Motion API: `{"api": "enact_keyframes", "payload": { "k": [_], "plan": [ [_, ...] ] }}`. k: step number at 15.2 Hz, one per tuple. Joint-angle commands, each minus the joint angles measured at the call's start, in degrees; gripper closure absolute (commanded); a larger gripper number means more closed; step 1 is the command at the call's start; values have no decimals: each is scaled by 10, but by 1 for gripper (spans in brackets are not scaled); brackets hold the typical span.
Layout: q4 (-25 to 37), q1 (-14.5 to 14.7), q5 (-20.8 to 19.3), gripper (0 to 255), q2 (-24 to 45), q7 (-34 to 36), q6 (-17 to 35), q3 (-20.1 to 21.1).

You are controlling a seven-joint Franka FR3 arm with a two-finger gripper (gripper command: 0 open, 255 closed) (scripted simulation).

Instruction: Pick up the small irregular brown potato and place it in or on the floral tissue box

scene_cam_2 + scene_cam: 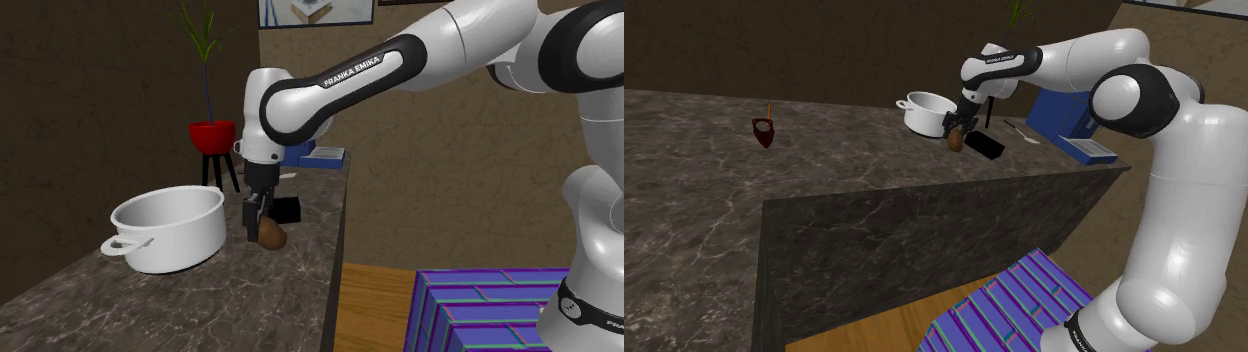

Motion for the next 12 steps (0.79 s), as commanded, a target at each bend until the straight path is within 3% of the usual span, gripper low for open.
{"api": "enact_keyframes", "payload": {
  "k": [1, 12],
  "plan": [
    [9, 0, -2, 255, -5, 2, -14, -1],
    [65, -1, -9, 255, -24, 13, -89, -4]
  ]
}}
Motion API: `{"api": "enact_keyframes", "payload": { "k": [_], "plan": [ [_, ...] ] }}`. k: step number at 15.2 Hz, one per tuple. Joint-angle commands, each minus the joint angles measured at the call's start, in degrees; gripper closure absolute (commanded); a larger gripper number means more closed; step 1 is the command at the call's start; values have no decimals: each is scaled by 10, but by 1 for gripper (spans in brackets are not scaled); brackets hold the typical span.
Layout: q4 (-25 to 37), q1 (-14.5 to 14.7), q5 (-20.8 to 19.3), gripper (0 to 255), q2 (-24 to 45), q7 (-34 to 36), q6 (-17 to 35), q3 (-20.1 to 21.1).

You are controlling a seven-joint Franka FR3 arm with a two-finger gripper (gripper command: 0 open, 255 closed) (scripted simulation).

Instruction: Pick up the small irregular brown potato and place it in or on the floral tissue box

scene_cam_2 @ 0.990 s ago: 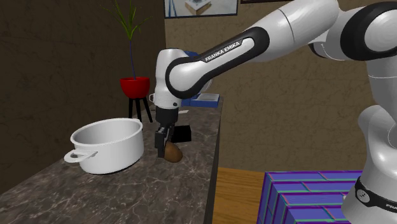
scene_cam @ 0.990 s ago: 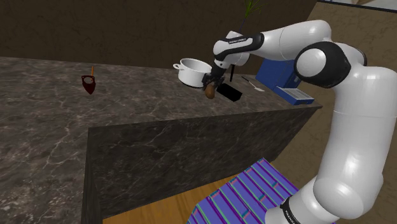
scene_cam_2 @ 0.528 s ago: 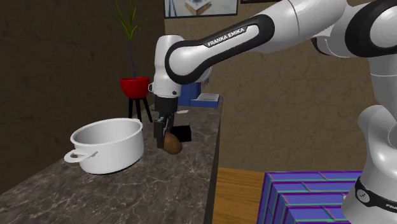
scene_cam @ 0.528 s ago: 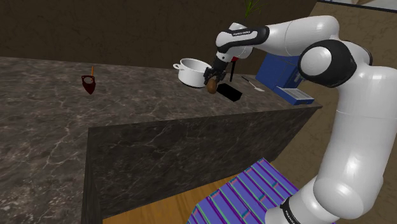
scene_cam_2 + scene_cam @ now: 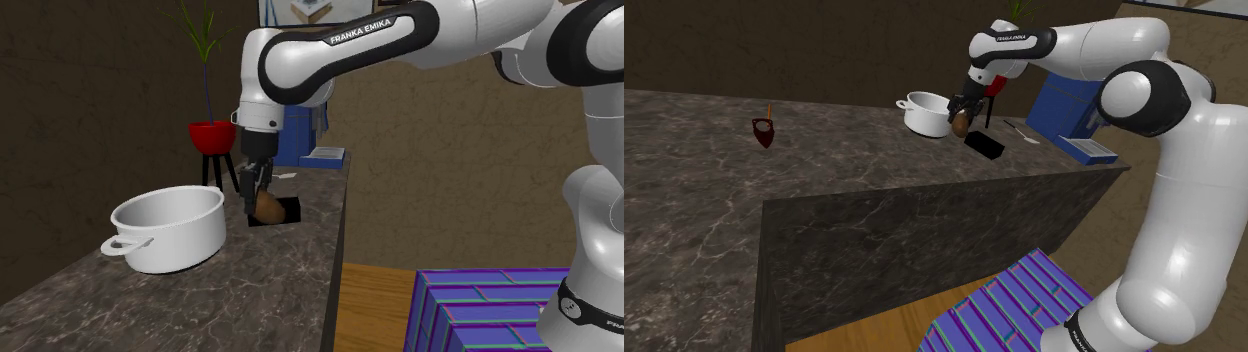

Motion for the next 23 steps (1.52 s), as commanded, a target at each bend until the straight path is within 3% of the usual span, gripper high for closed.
{"api": "enact_keyframes", "payload": {
  "k": [1, 9, 17, 20, 23],
  "plan": [
    [12, 0, -1, 255, -2, 2, -15, 0],
    [65, -2, -4, 255, -5, 9, -70, -1],
    [199, -83, 20, 255, 79, -74, -131, -18],
    [284, -118, 29, 255, 130, -99, -169, -20],
    [407, -156, 38, 255, 201, -115, -223, -18]
  ]
}}
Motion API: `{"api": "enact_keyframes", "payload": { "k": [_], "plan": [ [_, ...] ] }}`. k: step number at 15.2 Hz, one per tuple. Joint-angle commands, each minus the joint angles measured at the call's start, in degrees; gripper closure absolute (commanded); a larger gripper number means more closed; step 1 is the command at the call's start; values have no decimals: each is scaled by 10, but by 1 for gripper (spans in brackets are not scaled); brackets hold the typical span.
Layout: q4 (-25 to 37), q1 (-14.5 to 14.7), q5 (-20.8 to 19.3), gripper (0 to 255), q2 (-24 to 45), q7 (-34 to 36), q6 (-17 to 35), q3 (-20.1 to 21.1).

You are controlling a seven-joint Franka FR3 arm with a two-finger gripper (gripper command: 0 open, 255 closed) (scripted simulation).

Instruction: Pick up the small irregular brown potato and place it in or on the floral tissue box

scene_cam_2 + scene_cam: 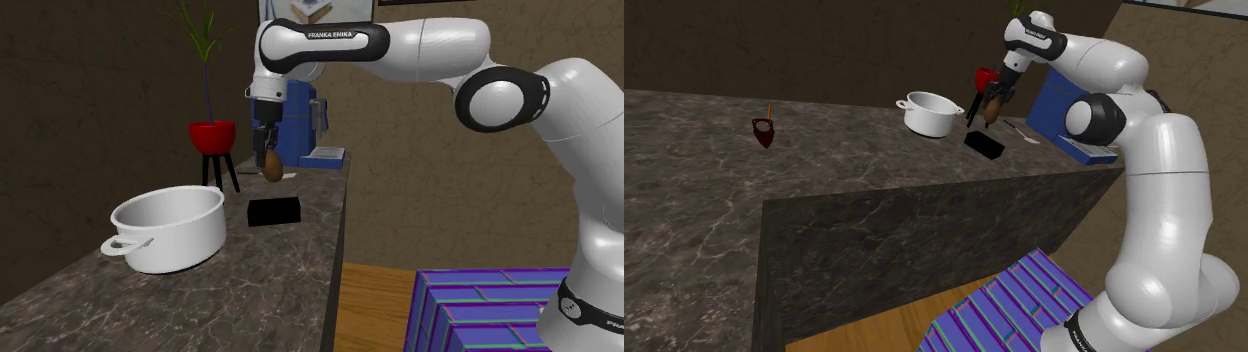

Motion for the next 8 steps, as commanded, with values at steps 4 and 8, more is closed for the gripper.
{"api": "enact_keyframes", "payload": {
  "k": [4, 8],
  "plan": [
    [-12, -8, 3, 255, 11, -13, 22, 0],
    [-63, -3, 3, 255, 0, -20, 60, -1]
  ]
}}
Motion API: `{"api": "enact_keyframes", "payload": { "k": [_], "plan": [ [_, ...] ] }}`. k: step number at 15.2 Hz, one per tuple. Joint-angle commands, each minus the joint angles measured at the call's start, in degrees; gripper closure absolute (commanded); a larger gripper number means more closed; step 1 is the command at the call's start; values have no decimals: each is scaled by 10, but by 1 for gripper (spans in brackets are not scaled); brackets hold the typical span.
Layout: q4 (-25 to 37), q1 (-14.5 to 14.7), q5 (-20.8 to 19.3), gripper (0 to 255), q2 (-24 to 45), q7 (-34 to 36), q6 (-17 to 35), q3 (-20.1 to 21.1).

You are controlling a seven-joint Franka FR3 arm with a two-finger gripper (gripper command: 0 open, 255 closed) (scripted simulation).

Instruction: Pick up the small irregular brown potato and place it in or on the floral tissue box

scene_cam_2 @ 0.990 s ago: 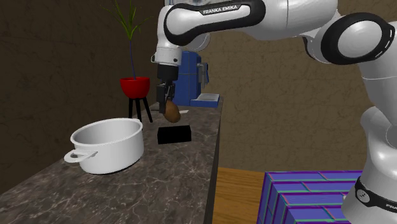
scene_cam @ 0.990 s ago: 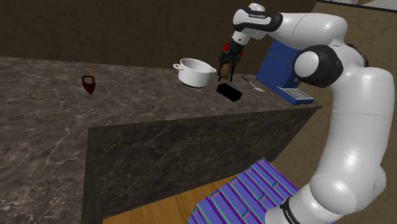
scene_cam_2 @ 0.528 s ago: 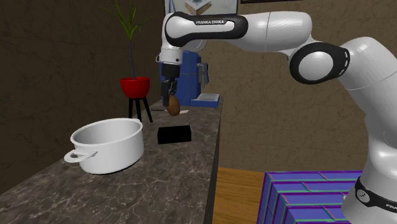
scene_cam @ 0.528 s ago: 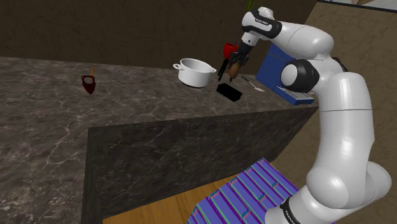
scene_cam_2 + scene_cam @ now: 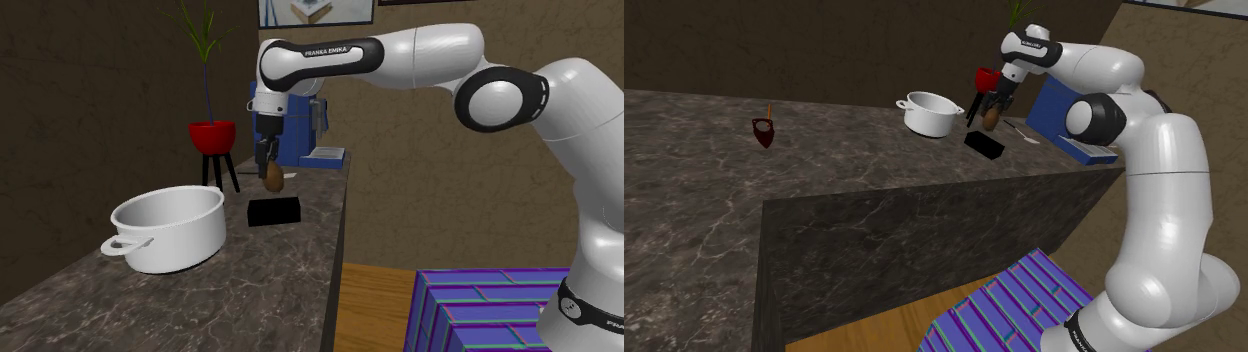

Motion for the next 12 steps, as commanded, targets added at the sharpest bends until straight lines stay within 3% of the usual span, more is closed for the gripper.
{"api": "enact_keyframes", "payload": {
  "k": [1, 5, 12],
  "plan": [
    [-19, 2, 0, 255, -1, -3, 17, 0],
    [-60, 5, 2, 255, -5, -9, 54, 0],
    [-60, 5, 2, 255, -5, -9, 54, 0]
  ]
}}
